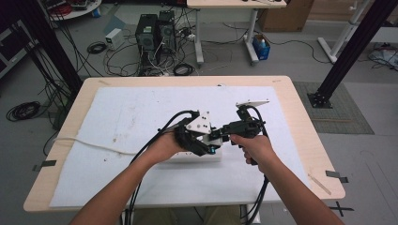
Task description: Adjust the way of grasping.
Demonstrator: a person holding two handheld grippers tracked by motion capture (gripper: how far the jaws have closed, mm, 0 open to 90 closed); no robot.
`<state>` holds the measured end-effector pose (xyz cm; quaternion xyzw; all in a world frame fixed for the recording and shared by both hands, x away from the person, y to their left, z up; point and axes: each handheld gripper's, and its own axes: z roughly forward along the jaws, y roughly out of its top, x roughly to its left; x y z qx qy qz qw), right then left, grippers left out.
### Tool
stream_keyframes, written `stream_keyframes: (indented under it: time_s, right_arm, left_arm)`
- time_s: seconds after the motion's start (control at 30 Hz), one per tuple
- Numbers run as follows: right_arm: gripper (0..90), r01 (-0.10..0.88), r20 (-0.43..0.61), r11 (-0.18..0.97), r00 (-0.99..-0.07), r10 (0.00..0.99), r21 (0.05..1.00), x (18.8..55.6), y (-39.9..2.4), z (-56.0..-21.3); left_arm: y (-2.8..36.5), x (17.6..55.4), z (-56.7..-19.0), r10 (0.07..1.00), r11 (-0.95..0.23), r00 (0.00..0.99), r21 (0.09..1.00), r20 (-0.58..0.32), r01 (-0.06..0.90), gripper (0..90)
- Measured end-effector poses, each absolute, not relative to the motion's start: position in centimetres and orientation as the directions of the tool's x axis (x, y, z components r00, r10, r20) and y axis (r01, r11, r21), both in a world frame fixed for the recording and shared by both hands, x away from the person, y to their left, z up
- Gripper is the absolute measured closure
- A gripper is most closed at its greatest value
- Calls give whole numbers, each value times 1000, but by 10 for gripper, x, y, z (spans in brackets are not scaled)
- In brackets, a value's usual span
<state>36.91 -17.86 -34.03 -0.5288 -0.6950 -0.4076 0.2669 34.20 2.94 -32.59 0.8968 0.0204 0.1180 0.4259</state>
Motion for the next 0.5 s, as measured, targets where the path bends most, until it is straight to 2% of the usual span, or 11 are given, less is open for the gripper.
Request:
stream_keyframes:
  time_s: [0.13, 0.33, 0.4, 0.5]
  right_arm:
    - [445, 957, 816, 109, -285, 503, 267, 369, -179, -343]
    - [550, 957, 827, 113, -288, 483, 267, 369, -179, -345]
    - [620, 956, 829, 107, -290, 478, 273, 368, -179, -344]
    - [622, 954, 824, 114, -299, 481, 279, 367, -179, -345]
  left_arm:
    - [28, 340, -326, 128, -643, 970, 762, 207, -77, 427]
    - [27, 339, -326, 120, -649, 965, 754, 233, -101, 426]
    - [25, 336, -327, 119, -656, 959, 746, 256, -117, 426]
    - [24, 335, -328, 114, -666, 953, 734, 280, -136, 426]
